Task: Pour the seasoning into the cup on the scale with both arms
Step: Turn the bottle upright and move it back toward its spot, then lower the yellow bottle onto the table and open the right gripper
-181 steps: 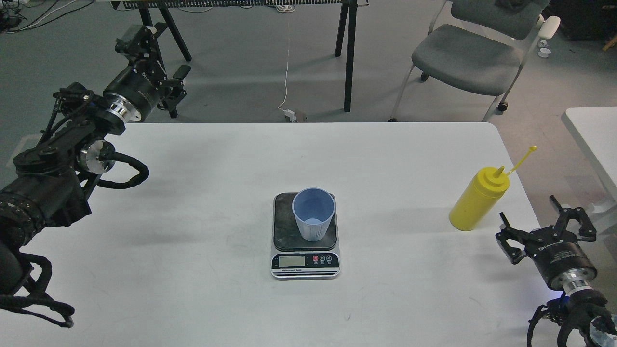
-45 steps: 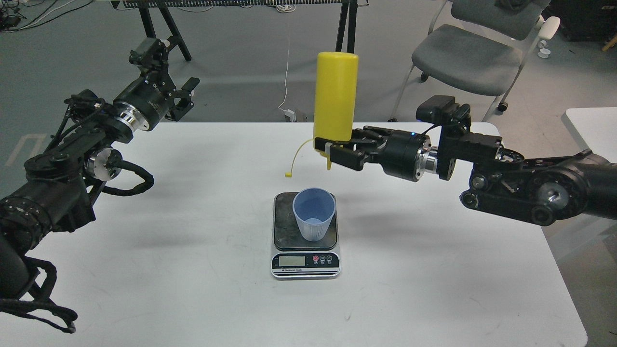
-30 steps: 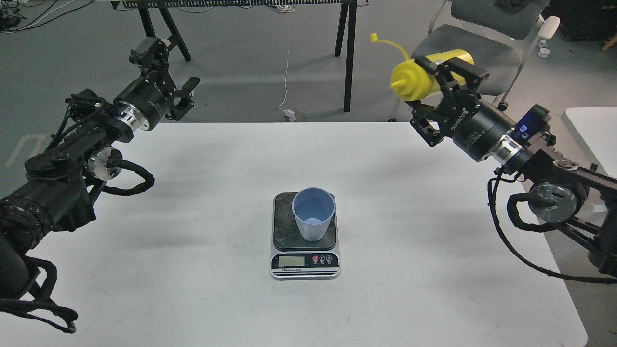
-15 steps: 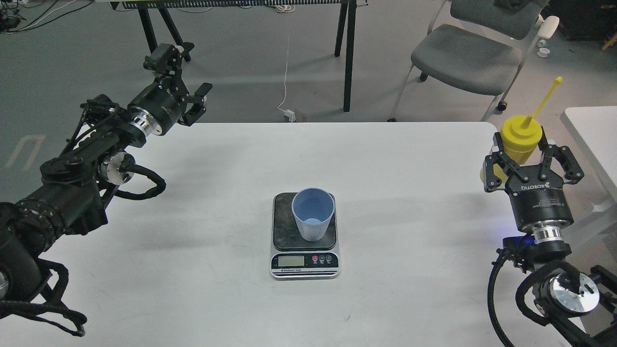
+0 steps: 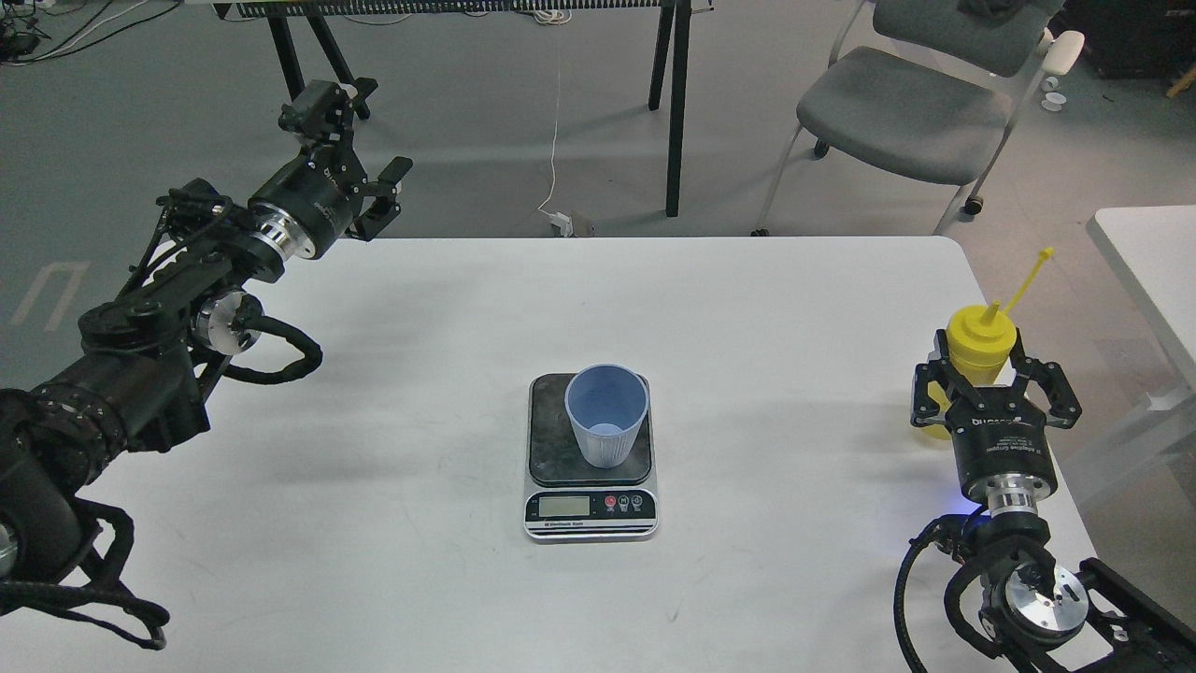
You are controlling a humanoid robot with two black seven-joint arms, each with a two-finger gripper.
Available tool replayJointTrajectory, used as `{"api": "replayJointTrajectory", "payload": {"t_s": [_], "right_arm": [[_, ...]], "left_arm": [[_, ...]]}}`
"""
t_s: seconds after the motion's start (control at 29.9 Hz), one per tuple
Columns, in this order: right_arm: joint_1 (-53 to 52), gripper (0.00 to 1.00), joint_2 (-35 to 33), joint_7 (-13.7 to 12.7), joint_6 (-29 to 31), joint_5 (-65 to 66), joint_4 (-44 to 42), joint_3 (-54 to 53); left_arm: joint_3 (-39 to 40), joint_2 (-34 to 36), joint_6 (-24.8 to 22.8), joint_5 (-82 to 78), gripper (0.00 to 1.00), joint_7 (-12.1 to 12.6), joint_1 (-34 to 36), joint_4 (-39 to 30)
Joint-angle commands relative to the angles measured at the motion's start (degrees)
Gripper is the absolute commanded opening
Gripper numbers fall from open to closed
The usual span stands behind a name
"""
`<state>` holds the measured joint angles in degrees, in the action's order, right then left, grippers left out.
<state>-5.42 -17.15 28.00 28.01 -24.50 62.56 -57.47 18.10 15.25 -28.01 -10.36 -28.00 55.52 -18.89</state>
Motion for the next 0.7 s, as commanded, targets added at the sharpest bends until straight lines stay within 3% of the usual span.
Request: {"api": "replayJointTrajectory", "payload": {"t_s": [0.0, 0.47, 0.67], "right_arm": [[-2.13, 0.52, 1.76, 0.0, -0.01, 0.07, -3.76, 1.22], [-2.49, 0.52, 2.56, 0.0, -0.01, 1.56, -2.8, 2.45], [-1.96, 0.71, 2.29, 0.0, -0.01, 2.7, -2.89, 2.63]], "left_arm": [[0.0, -0.04, 0.01, -0.01, 0.99, 0.0, 0.02, 0.0], [0.0, 0.04, 0.01, -0.01, 0.99, 0.0, -0.15, 0.0], [0.0, 0.04, 0.01, 0.08, 0.99, 0.0, -0.06, 0.0]]}}
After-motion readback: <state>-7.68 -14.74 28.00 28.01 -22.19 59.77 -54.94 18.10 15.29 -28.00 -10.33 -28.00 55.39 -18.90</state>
